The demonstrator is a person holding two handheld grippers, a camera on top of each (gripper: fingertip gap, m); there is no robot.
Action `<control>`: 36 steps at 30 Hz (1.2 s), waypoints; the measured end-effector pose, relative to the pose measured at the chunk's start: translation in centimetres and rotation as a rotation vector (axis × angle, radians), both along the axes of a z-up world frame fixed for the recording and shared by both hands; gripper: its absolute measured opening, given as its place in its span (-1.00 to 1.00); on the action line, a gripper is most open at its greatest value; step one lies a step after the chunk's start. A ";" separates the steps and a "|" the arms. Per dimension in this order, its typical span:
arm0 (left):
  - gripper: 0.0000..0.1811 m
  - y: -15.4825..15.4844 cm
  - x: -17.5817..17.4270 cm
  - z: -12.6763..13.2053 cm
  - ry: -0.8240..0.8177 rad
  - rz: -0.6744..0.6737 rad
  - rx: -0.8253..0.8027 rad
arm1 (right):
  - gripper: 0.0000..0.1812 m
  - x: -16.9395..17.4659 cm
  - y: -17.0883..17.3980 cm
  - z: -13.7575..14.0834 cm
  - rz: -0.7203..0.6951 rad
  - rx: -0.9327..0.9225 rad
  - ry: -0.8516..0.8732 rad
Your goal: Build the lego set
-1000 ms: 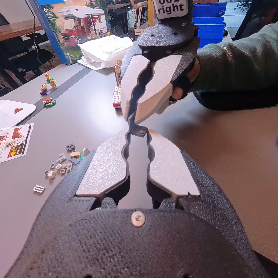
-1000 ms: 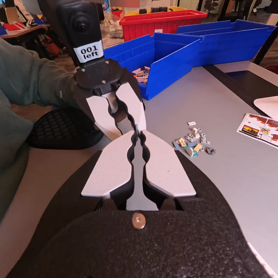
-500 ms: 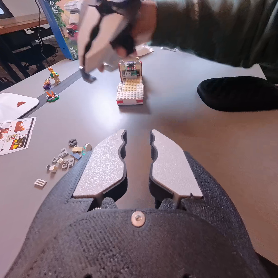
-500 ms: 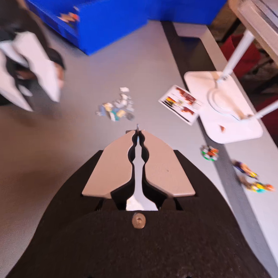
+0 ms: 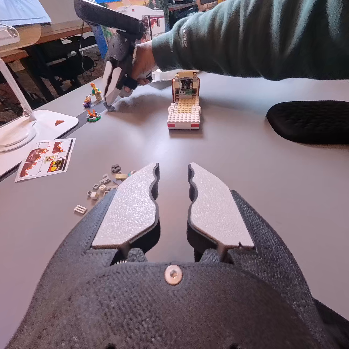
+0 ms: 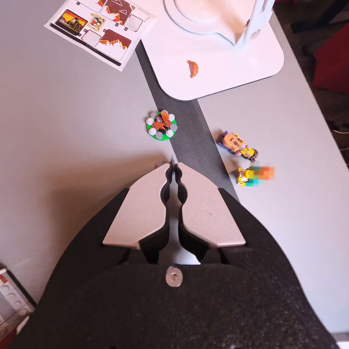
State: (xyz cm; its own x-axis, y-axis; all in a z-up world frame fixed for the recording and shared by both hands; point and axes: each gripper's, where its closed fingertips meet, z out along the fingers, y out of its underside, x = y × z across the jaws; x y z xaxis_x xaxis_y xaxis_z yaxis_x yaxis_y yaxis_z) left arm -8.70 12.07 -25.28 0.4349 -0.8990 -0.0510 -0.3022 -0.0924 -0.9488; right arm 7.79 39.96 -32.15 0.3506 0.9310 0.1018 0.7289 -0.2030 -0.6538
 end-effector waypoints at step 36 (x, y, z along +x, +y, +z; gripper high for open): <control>-0.68 1.1 -29.0 -6.1 1.001 0.058 -0.506 | -0.79 -0.8 -25.5 9.2 -0.251 0.074 0.559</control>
State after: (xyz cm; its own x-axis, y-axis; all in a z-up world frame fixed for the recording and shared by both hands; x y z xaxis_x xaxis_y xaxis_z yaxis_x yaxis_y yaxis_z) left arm -37.70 13.12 -31.34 0.4450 -0.8948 -0.0355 -0.8898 -0.4373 -0.1301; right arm 7.02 14.45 -22.98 0.5769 0.8108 -0.0993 0.2076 -0.2631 -0.9422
